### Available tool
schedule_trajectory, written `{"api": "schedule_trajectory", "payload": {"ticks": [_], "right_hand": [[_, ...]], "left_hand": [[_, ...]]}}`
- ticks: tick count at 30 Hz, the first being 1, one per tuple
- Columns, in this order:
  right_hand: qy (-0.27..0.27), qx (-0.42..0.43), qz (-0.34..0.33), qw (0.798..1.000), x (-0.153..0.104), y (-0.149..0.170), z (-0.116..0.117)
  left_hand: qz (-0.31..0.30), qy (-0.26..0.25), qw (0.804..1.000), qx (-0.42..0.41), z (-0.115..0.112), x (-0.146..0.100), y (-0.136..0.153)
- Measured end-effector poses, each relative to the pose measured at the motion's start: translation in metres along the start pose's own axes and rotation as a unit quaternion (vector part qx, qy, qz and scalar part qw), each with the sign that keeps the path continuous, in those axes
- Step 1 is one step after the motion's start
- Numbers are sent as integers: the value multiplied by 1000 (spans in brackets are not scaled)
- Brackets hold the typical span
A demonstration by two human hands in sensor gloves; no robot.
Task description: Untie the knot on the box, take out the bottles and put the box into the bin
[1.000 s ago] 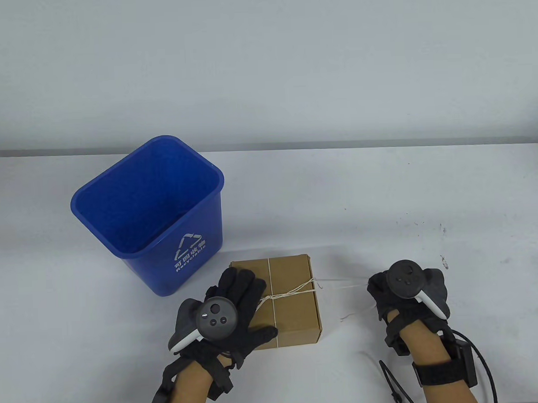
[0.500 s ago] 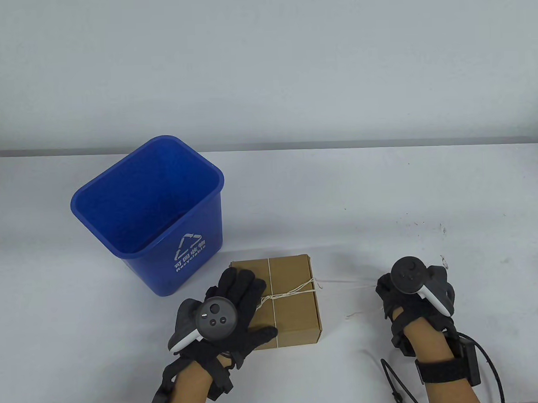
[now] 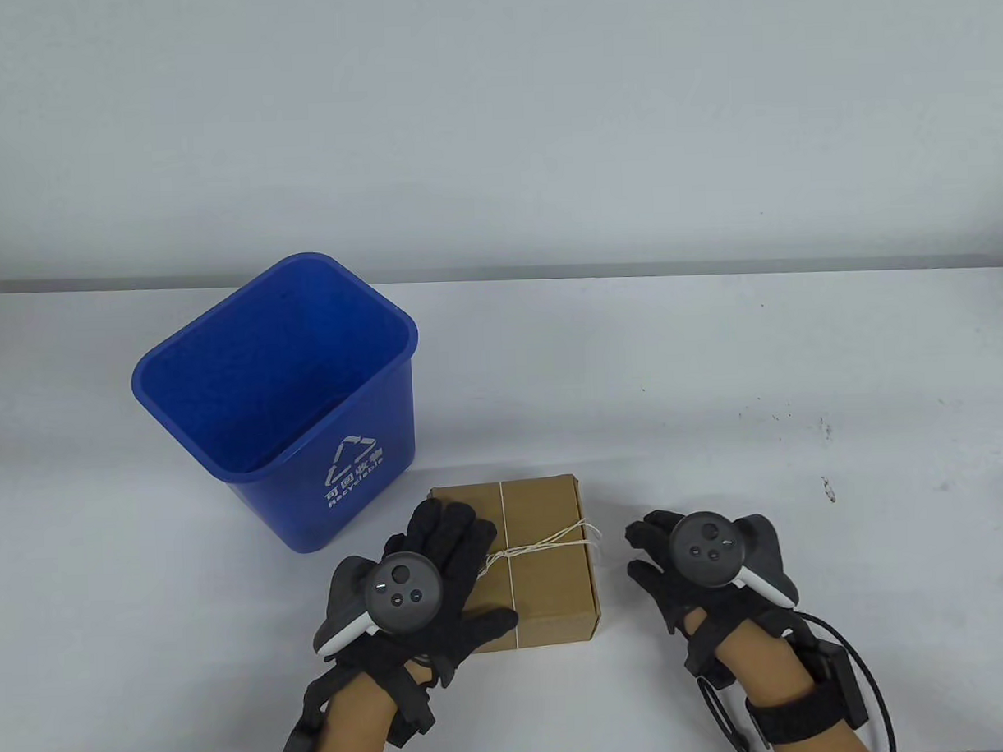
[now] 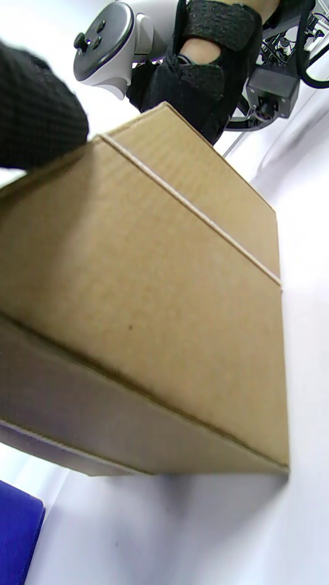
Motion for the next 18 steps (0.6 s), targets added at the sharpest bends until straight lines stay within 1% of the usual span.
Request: {"api": "schedule_trajectory", "payload": {"ticks": [2,6,10,11,13,14,18], "right_hand": [[-14,-2,-5,1000,5,-6,9],[-4,24,-25,999,10,-11,18],[41,66,-37,996,7,-12,12],[44,80,-39,995,7,-12,10],[45,111,-38,992,7,-9,8],[37,121,-36,991,7,-8,8],[30,104,-28,994,6,-5,8]], "left_hand": [[1,0,1000,1,0,0,0],[1,1,1000,1,0,0,0],[1,3,1000,-2,0,1,0],[1,3,1000,-2,0,1,0],[0,3,1000,-2,0,1,0],[0,3,1000,-2,0,1,0],[-1,1,1000,-1,0,1,0]]}}
Point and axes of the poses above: the tracker on the back of each hand, its own y axis roughly to the little-finger side, its own x axis roughly from the wrist to the fingertips, z = x × y, the point moved 1 cm from there along x, roughly from the wrist to the fingertips, and after that the axes turned 6 degrees about x, right-handed, at the moved point
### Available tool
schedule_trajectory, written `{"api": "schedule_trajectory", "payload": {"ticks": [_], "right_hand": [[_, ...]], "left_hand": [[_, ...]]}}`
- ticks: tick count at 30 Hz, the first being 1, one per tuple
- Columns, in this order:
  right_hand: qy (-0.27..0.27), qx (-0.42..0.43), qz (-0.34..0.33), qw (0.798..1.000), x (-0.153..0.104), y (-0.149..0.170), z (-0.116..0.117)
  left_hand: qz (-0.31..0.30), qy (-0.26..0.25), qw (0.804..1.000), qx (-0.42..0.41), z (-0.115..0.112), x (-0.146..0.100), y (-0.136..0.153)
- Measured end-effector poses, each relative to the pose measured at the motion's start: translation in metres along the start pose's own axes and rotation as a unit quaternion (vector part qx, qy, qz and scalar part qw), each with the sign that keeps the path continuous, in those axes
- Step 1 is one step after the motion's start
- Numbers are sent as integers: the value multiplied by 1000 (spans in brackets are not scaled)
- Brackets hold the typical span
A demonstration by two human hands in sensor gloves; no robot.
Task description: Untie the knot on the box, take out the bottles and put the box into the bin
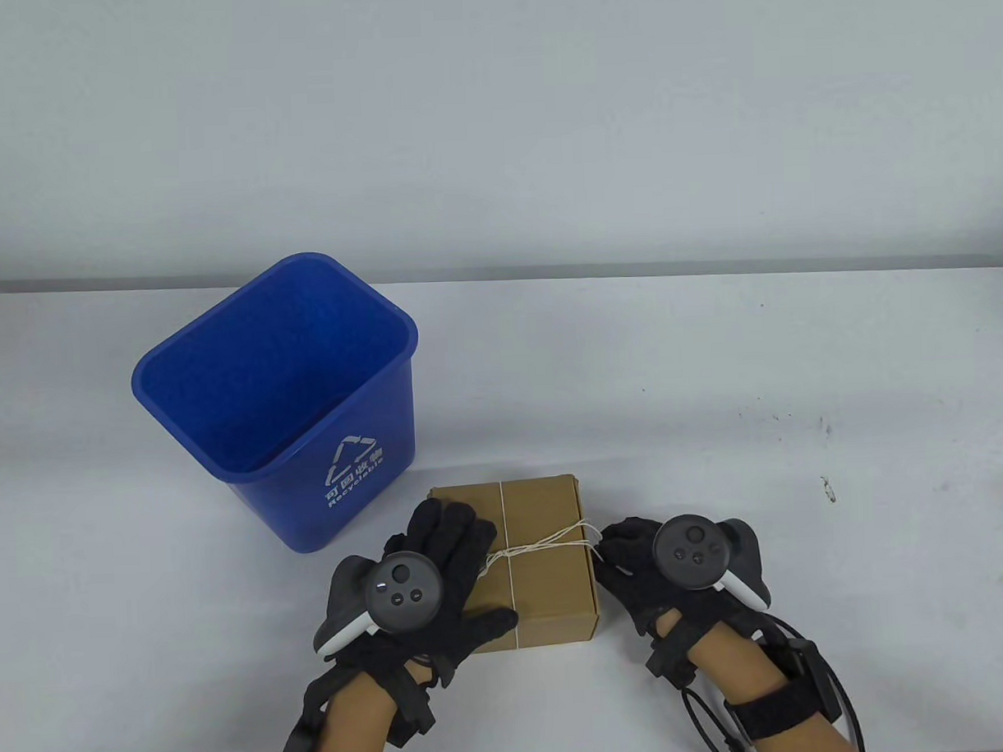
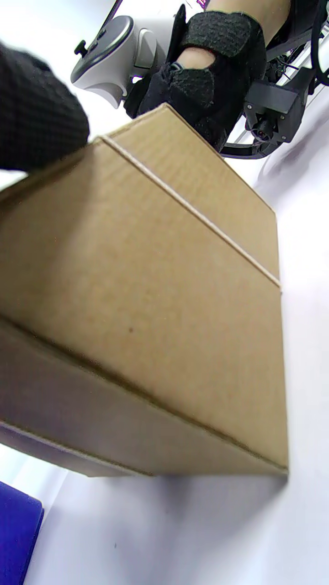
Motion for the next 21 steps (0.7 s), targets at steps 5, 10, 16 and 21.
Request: {"api": "schedule_trajectory", "payload": {"ticks": [5,10,16,21], "right_hand": [[-7,-33,15,999,1,6,-3],[-15,-54,33,998,1,13,-7],[-14,-57,63,996,1,23,-12],[-10,-64,82,995,0,30,-18]], "left_hand": [[-1,-1,1000,-1,0,0,0],[-1,-1,1000,-3,0,0,1],[-1,-2,1000,-4,-1,0,1],[-1,-2,1000,-4,-1,0,1]]}}
Point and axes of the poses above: the tracker on the back of each hand, its own y axis roughly to the little-finger side, its own x axis roughly from the wrist to the fingertips, z = x × y, the point moved 1 cm from there along x, roughly from the wrist to the fingertips, and after that the axes turned 6 degrees about x, right-handed, at the moved point
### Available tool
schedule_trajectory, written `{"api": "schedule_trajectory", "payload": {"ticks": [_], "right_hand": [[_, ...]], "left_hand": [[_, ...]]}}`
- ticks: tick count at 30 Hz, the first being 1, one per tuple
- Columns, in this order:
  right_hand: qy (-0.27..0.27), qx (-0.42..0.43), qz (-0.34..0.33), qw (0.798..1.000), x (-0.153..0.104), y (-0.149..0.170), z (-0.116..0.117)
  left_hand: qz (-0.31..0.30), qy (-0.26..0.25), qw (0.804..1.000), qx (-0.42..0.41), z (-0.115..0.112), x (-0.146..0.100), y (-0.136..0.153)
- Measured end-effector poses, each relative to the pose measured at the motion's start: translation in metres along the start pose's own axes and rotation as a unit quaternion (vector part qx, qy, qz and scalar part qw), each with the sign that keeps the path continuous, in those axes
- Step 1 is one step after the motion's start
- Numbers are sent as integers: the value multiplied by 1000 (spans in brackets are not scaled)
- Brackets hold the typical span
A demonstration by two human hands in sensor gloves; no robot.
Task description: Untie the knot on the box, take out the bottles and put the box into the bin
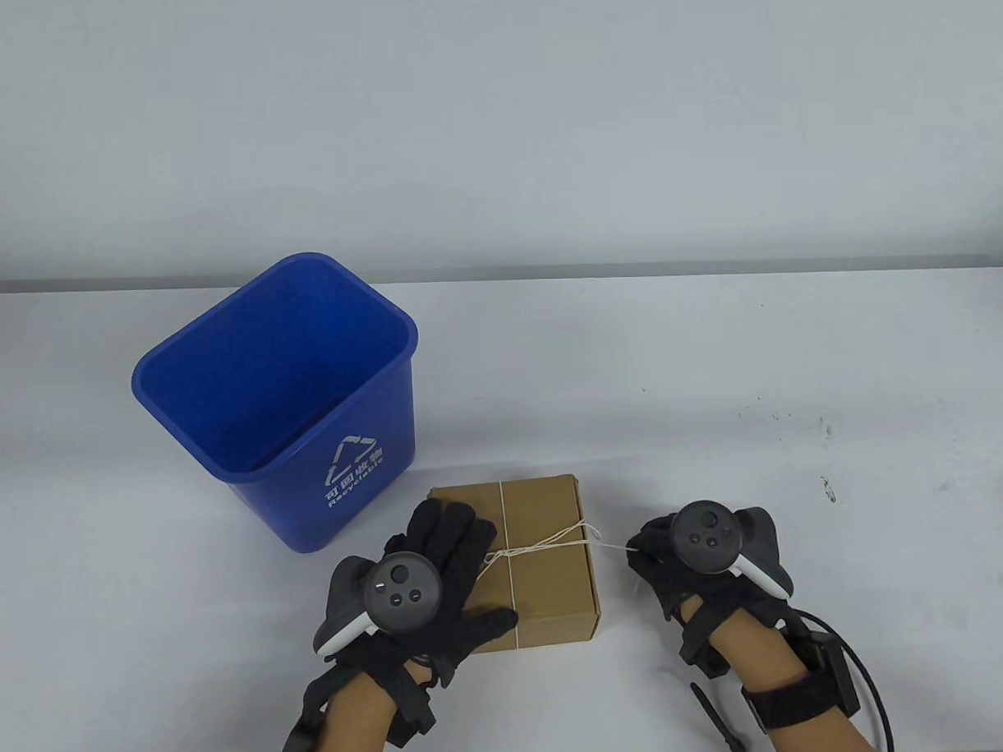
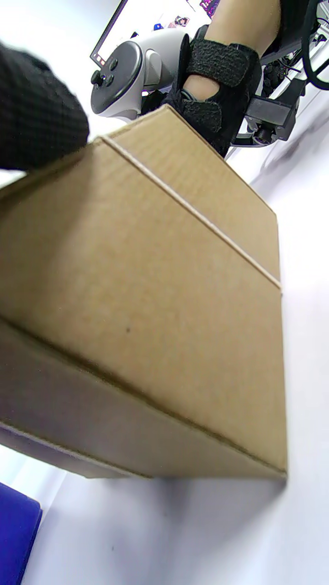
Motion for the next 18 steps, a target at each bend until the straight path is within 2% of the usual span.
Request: {"api": "schedule_trajectory", "payload": {"ticks": [18], "right_hand": [[2,-18,71,997,1,28,-13]], "left_hand": [[0,-1,1000,0,0,0,0]]}}
Point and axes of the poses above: the tracker on the back of each hand, its own y axis roughly to the little-finger side, its own x axis roughly from the wrist to the fingertips, z = x × y, the point moved 1 cm from there along x, roughly from the wrist to the fingertips, and after that the axes turned 6 degrees about x, right-handed, at the moved point
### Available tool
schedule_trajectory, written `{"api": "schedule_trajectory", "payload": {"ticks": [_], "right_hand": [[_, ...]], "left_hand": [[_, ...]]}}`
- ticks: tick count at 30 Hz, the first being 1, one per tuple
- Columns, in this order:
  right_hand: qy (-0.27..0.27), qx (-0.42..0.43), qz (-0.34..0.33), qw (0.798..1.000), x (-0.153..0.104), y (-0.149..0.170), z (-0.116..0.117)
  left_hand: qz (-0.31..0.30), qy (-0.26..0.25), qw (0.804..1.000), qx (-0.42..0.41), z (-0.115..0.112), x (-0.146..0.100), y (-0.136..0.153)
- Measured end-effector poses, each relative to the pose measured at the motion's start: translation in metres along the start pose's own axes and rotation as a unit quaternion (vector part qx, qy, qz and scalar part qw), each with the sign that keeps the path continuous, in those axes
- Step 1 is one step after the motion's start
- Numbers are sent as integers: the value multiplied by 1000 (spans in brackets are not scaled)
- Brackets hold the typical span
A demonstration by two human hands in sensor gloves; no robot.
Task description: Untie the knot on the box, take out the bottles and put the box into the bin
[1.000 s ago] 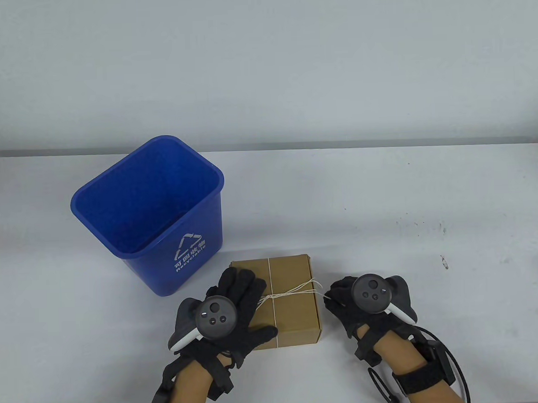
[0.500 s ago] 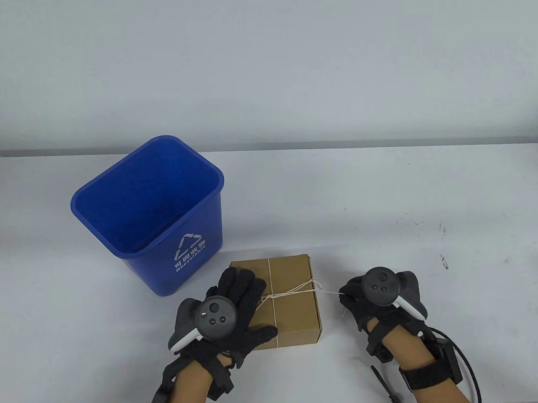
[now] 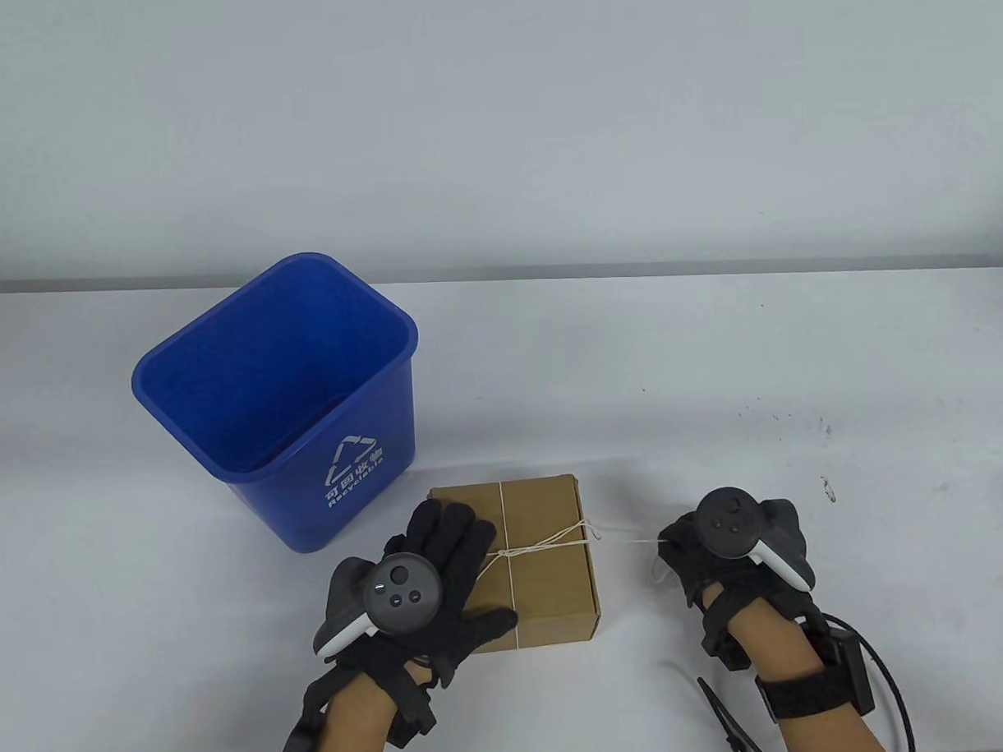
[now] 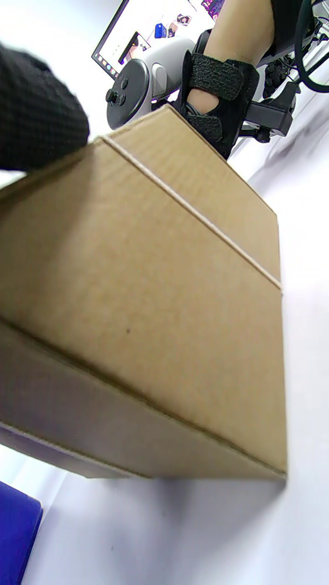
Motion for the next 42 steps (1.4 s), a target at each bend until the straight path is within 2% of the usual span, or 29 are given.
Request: {"api": "schedule_trajectory", "payload": {"ticks": [14,23,25,28,31,37,42], "right_hand": [[-8,-37,38,999,2,13,-5],[-30,-2,61,998,0,22,-10],[-13,21,61,998,-3,23,-18],[49,42,37,997,-12,19,-35],[114,62,-31,991,-24,0,-44],[130,70,-156,977,-51,-54,-38],[109,63,-190,974,-65,-78,-32]], "left_hand": [[1,-1,1000,-2,-1,0,0],[1,-3,1000,-5,-1,-1,1],[0,-2,1000,-10,-1,-1,1],[-6,-6,1000,-19,-1,-1,1],[-10,-30,999,-36,2,-2,2],[-9,-69,996,-55,9,-4,5],[3,-84,996,-39,12,-5,5]]}}
Point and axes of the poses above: the tracker on the back of each hand, its own y axis roughly to the little-finger side, its own x axis roughly from the wrist to the fingertips, z = x × y, the point moved 1 cm from there along x, roughly from the wrist to the fingertips, and after that the axes turned 6 degrees about x, right-handed, at the moved point
